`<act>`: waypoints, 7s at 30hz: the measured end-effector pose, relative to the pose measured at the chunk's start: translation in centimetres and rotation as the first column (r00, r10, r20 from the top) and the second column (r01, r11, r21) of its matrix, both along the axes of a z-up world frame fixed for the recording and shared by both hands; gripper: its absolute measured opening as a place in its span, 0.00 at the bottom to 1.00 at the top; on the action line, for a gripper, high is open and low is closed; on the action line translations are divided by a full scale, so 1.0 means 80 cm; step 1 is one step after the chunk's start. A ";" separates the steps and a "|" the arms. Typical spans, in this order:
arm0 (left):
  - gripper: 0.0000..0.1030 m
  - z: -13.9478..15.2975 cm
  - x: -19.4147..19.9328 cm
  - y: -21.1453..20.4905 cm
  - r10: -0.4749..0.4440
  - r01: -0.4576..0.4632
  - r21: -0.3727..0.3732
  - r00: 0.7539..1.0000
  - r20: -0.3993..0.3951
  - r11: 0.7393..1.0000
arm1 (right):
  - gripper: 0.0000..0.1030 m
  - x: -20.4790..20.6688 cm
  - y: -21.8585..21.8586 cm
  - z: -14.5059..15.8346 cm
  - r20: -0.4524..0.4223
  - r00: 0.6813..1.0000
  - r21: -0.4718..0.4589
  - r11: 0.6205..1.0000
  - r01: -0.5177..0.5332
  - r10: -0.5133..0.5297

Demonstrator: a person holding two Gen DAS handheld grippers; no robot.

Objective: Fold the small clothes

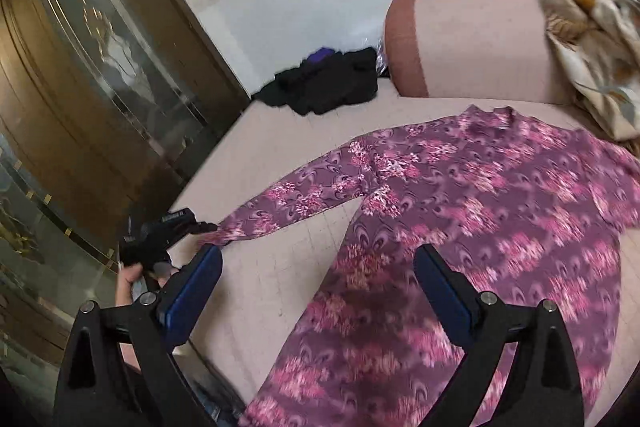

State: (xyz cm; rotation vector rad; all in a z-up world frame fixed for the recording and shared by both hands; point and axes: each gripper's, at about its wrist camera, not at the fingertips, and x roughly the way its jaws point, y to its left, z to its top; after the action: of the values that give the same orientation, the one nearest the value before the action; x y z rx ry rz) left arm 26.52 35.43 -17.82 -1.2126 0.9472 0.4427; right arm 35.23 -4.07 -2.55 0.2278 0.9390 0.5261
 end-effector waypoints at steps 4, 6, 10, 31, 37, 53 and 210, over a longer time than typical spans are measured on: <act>0.39 -0.022 0.020 0.000 0.020 -0.019 0.020 0.997 -0.070 1.000 | 0.87 0.037 0.039 -0.033 -0.074 0.996 0.015 0.998 -0.057 0.058; 0.13 -0.009 0.019 0.002 0.018 -0.015 0.053 0.999 -0.051 0.998 | 0.79 0.055 0.051 -0.049 -0.117 0.990 0.017 0.996 -0.082 0.084; 0.03 0.042 0.022 -0.016 -0.053 0.040 0.178 0.996 0.069 0.983 | 0.76 0.079 0.075 -0.059 -0.113 0.985 -0.002 0.991 -0.130 0.129; 0.02 0.078 -0.050 -0.518 -0.941 0.488 0.851 0.153 -0.301 -0.193 | 0.76 0.087 -0.225 -0.114 -0.244 0.956 0.205 0.955 0.213 -0.161; 0.32 0.015 -0.059 -0.560 -0.887 0.618 0.674 -0.088 -0.453 -0.405 | 0.76 0.068 -0.233 -0.186 -0.322 0.944 0.253 0.954 0.163 -0.076; 0.87 0.130 0.067 -0.312 -0.889 0.710 0.556 0.437 0.134 0.433 | 0.75 -0.001 -0.077 -0.138 -0.101 0.957 -0.080 0.956 -0.281 0.273; 0.79 0.080 0.097 -0.708 -0.921 0.866 0.365 0.386 -0.054 0.342 | 0.39 -0.110 -0.768 -0.248 -0.467 0.155 0.107 0.118 0.987 -0.871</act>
State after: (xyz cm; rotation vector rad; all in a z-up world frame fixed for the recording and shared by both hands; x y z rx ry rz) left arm 34.26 -21.20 -11.40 -0.2324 1.1868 -0.4114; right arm 26.39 -65.54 -22.36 1.2682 0.7437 -0.6325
